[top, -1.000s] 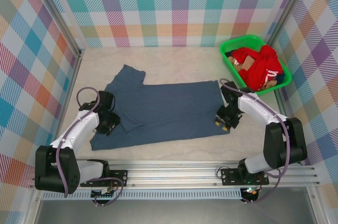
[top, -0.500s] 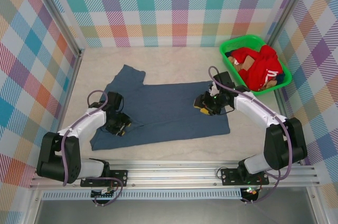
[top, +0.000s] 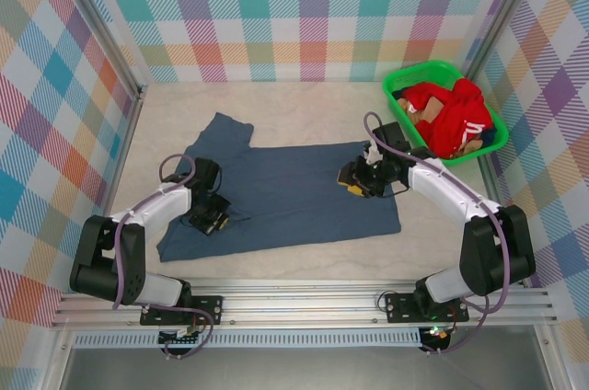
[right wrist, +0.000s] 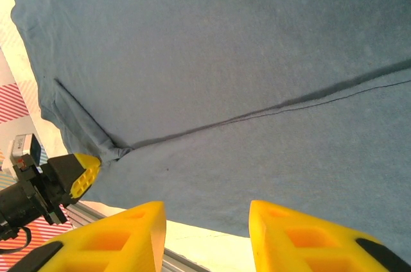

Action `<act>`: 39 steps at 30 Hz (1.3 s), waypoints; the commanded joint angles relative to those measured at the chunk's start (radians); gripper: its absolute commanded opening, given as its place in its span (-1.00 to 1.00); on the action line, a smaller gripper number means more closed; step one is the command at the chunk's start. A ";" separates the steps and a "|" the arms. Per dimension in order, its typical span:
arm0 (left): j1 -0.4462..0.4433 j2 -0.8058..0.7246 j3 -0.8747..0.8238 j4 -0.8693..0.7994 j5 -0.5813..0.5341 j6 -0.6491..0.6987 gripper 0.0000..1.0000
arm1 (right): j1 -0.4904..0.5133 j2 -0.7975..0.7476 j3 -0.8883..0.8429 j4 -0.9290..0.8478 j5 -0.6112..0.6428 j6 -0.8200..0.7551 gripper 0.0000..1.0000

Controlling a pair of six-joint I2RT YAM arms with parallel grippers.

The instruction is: Fold and stack the t-shirts

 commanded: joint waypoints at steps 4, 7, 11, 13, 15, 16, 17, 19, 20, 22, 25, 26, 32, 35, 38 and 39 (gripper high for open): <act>-0.046 0.037 0.111 -0.045 -0.052 0.057 -1.00 | 0.002 0.002 0.034 -0.011 -0.008 -0.007 -0.25; -0.062 0.075 0.160 -0.053 -0.064 0.081 -1.00 | 0.002 0.007 0.040 -0.014 -0.006 -0.006 -0.27; -0.089 0.142 0.240 -0.059 -0.075 0.125 -1.00 | 0.001 0.009 0.042 -0.018 -0.005 -0.008 -0.28; -0.104 0.188 0.292 -0.073 -0.086 0.158 -1.00 | 0.001 0.009 0.042 -0.022 -0.005 -0.009 -0.29; -0.114 0.228 0.337 -0.087 -0.103 0.183 -1.00 | 0.000 0.008 0.042 -0.025 -0.005 -0.008 -0.30; -0.121 0.248 0.360 -0.093 -0.110 0.197 -1.00 | 0.001 0.006 0.042 -0.026 -0.006 -0.009 -0.30; -0.125 0.264 0.380 -0.097 -0.120 0.206 -1.00 | 0.001 0.004 0.041 -0.028 -0.005 -0.010 -0.30; -0.139 0.306 0.427 -0.116 -0.138 0.237 -1.00 | 0.001 0.001 0.039 -0.032 -0.001 -0.012 -0.31; -0.144 0.324 0.445 -0.122 -0.141 0.251 -1.00 | 0.000 0.001 0.038 -0.034 -0.002 -0.012 -0.31; -0.161 0.365 0.486 -0.130 -0.146 0.286 -1.00 | 0.001 0.000 0.035 -0.038 -0.002 -0.013 -0.31; -0.183 0.423 0.547 -0.148 -0.161 0.338 -1.00 | 0.001 0.001 0.031 -0.042 -0.004 -0.013 -0.32; -0.189 0.438 0.563 -0.153 -0.168 0.357 -1.00 | 0.001 0.001 0.029 -0.043 -0.007 -0.013 -0.32; -0.220 0.505 0.657 -0.216 -0.222 0.466 -0.62 | 0.001 0.003 0.028 -0.046 -0.014 -0.014 -0.31; -0.236 0.456 0.655 -0.202 -0.265 0.494 -0.29 | 0.001 0.001 0.025 -0.050 -0.012 -0.017 -0.31; -0.236 0.383 0.653 -0.241 -0.328 0.467 -0.11 | 0.000 0.003 0.019 -0.052 -0.003 -0.022 -0.31; -0.231 0.355 0.646 -0.263 -0.349 0.441 -0.12 | -0.001 0.003 0.016 -0.056 0.005 -0.025 -0.32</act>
